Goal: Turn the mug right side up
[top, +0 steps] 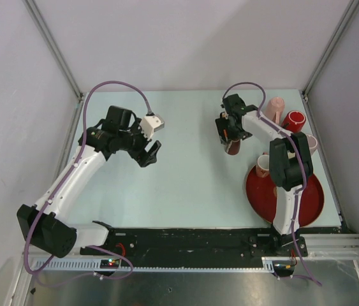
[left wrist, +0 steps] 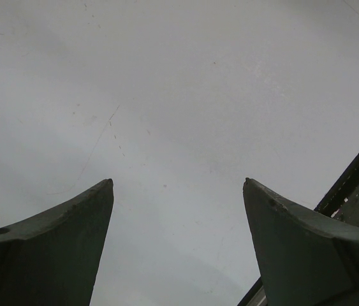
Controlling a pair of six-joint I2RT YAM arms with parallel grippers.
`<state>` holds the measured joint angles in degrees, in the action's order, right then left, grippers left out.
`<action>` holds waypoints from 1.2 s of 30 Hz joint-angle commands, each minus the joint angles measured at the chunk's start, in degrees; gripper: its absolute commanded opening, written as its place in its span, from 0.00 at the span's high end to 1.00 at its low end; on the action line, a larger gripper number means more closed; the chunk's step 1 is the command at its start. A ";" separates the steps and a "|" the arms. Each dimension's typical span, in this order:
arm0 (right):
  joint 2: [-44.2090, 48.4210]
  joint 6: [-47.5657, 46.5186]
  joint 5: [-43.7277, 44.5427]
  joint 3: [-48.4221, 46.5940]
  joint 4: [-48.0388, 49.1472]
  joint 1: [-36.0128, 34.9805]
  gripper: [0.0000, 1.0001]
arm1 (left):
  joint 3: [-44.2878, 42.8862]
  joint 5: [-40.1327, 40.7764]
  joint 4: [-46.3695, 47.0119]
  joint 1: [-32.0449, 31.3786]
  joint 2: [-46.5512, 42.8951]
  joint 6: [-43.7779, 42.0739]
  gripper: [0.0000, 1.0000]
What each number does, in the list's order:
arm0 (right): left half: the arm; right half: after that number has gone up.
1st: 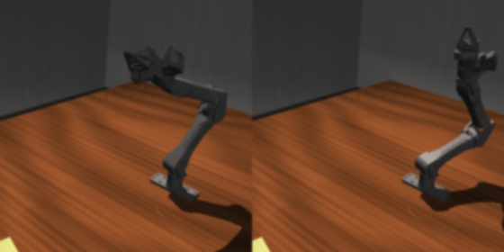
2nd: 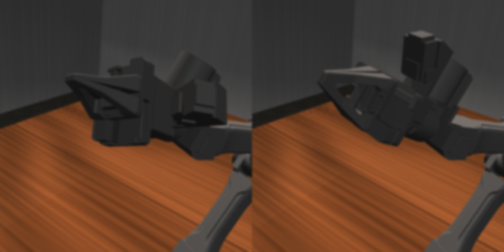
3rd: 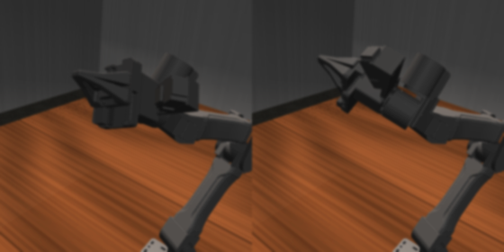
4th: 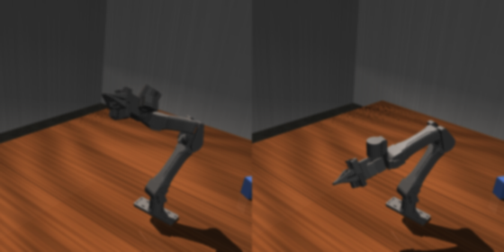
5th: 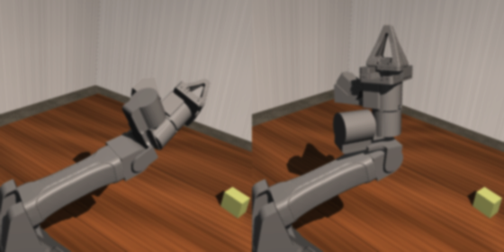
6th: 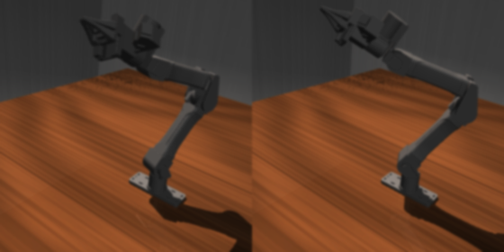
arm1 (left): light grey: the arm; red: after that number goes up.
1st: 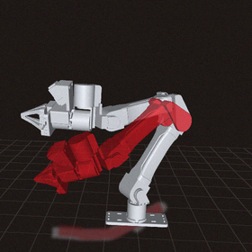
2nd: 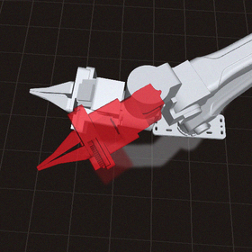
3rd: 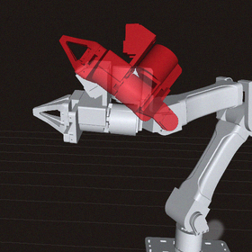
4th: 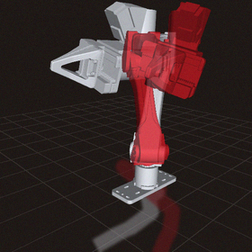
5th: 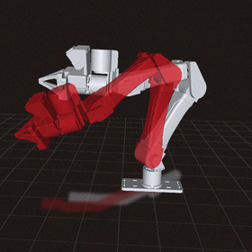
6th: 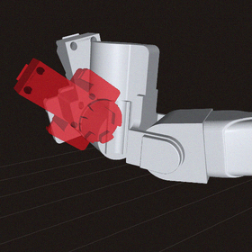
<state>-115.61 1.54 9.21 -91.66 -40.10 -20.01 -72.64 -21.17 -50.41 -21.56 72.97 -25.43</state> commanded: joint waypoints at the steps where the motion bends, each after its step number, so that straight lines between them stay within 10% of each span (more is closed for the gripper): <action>1: 1.88 1.03 0.13 1.17 -1.45 0.27 0.18 | -1.10 -0.81 1.21 0.47 -0.77 0.97 0.14; 11: 10.94 1.54 -4.61 2.59 -1.67 0.25 0.96 | -0.93 -4.70 1.45 0.47 -2.12 4.55 0.15; 25: 56.34 20.18 -28.95 20.90 28.55 -5.65 1.00 | -24.10 -26.03 6.45 -5.32 1.27 30.25 0.04; 36: 63.11 25.42 -25.11 22.57 41.19 -15.04 1.00 | -37.47 -33.16 15.10 -14.48 10.18 43.81 0.17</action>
<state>-52.64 23.86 -17.04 -69.32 -7.35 -33.50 -107.98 -50.72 -40.07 -35.05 81.56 11.05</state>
